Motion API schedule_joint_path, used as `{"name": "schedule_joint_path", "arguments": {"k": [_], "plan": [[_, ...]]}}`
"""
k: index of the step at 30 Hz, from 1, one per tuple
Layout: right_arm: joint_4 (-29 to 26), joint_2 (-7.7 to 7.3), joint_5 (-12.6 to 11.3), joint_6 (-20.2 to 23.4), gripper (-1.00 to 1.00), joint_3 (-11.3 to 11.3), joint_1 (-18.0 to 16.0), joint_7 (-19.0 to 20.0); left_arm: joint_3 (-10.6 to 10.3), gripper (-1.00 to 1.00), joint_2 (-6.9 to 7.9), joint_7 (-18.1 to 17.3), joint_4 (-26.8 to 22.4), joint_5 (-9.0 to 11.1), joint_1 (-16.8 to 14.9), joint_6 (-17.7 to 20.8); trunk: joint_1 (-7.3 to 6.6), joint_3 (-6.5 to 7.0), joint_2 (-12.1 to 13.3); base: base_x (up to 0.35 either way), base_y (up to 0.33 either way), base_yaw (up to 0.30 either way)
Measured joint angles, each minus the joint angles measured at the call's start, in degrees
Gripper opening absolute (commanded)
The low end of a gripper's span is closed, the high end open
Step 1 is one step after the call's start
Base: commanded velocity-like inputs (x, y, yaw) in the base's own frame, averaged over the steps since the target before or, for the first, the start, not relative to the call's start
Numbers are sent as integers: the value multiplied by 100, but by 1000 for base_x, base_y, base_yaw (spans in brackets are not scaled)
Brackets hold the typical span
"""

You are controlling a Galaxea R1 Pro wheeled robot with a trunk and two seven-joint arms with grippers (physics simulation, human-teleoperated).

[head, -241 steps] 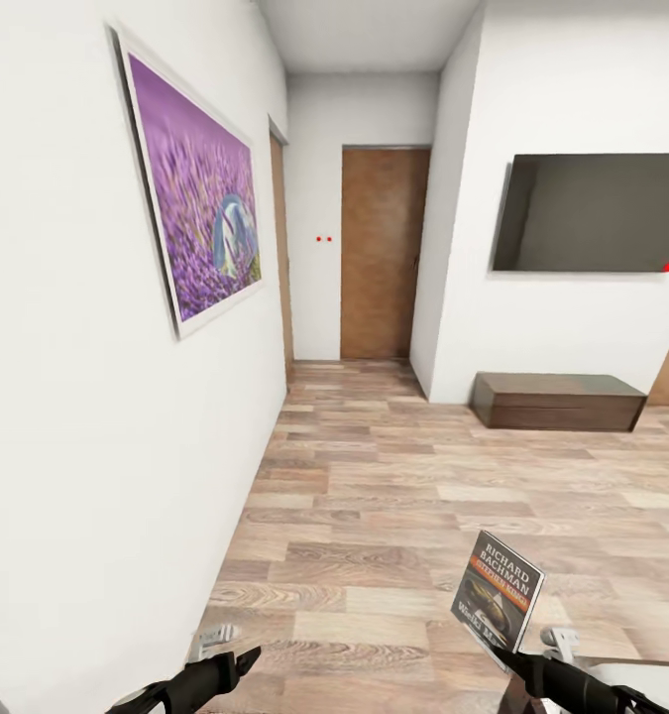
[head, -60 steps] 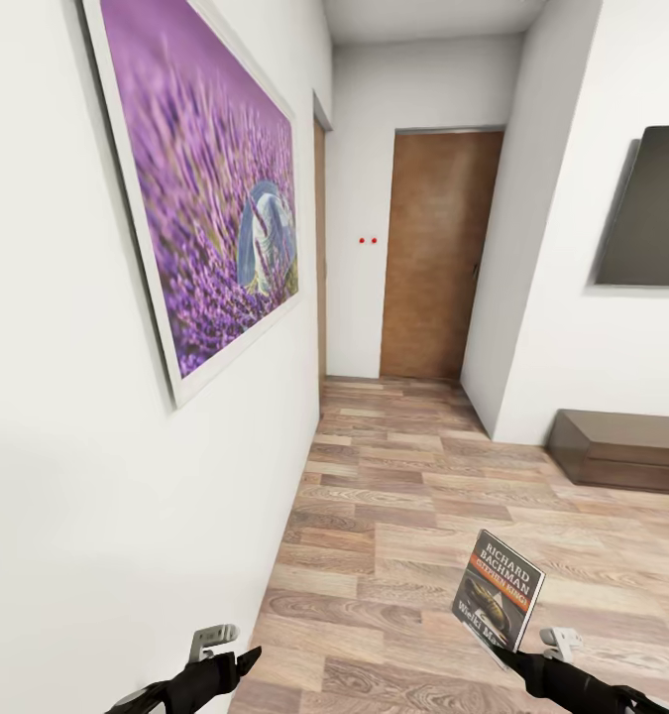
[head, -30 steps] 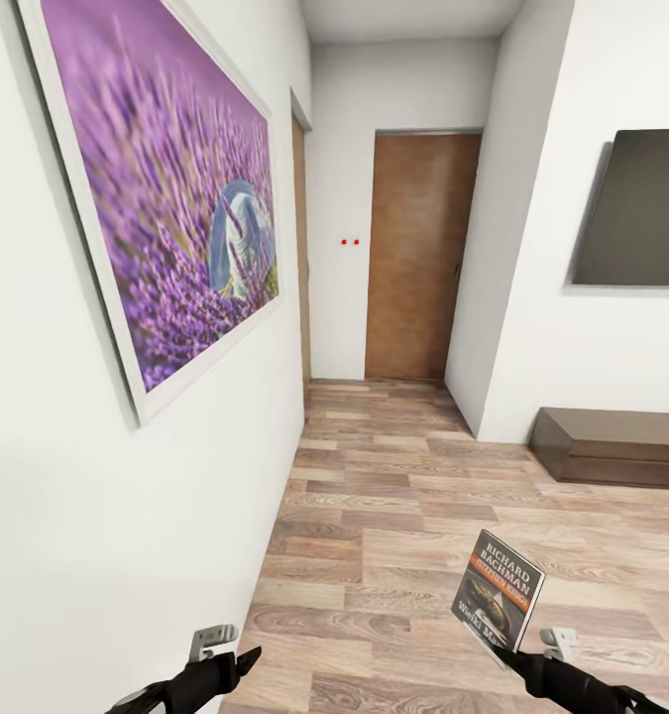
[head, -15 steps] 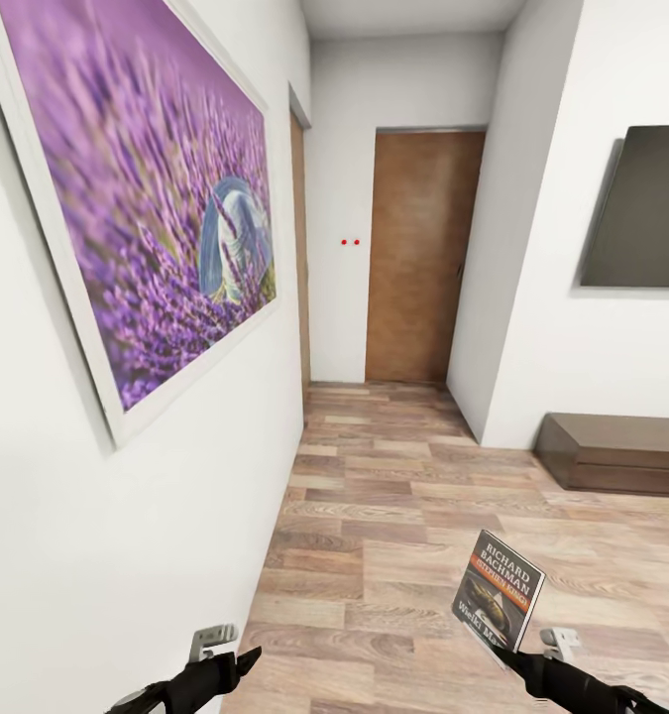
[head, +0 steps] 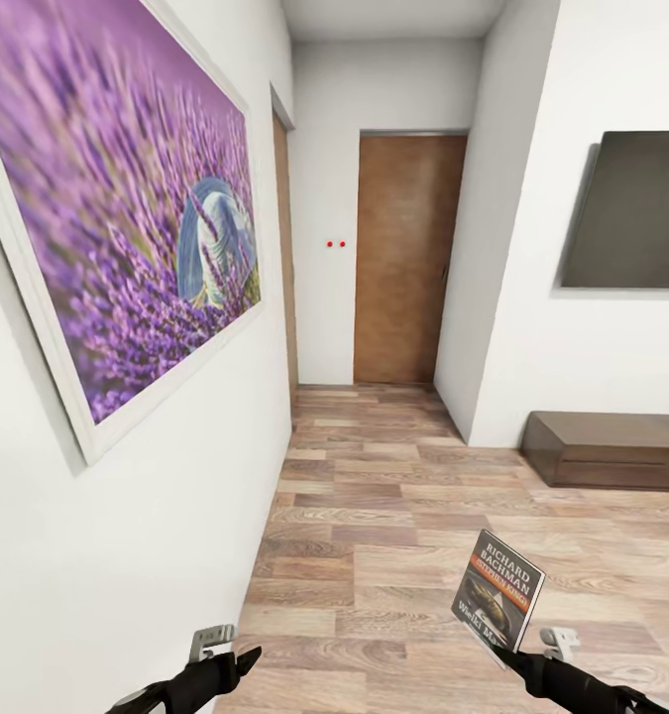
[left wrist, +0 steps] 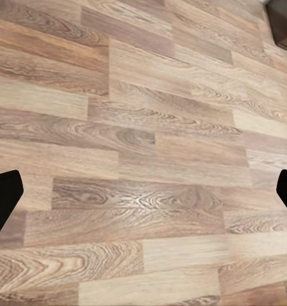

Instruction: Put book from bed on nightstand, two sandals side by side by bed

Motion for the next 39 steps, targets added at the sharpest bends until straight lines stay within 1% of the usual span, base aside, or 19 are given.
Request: {"name": "schedule_joint_path", "arguments": {"k": [6, 23, 39], "plan": [[1, 0, 1, 0, -100, 2, 4, -3, -1, 100, 0, -1, 0, -1, 0, 0, -1, 2, 0, 77, 0, -17], [2, 0, 7, 4, -100, 14, 3, 3, -1, 100, 0, 0, 0, 2, 0, 0, -3, 2, -1, 309, 0, -8], [1, -1, 9, 6, -100, 19, 4, 5, -1, 100, -1, 1, 1, -2, -1, 0, -3, 2, 0, 319, 0, -261]]}}
